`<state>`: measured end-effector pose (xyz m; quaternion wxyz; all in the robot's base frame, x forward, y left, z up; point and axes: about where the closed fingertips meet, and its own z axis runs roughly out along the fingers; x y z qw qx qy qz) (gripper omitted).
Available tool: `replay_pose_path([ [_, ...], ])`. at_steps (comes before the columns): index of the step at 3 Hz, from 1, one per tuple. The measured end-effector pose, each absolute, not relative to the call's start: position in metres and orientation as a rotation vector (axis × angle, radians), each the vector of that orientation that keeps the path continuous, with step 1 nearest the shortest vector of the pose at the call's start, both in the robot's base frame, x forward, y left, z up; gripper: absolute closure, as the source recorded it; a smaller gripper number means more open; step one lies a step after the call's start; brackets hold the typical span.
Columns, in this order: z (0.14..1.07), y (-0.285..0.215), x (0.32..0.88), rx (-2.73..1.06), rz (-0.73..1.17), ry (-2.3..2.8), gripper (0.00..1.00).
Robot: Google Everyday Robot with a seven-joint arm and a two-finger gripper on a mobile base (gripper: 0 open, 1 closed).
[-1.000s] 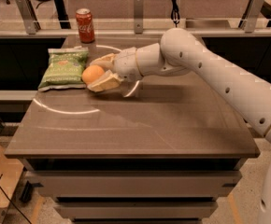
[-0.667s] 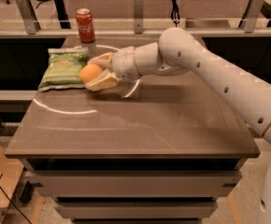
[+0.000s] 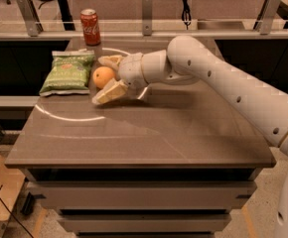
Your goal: Move orange near green jalapeno chip bag
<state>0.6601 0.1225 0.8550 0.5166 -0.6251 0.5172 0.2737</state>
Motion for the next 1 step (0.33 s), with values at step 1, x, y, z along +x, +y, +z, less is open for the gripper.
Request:
replay_pose_path([
  [1,0.855,0.1229,0.6611,-1.497,0.654,1.243,0.0],
])
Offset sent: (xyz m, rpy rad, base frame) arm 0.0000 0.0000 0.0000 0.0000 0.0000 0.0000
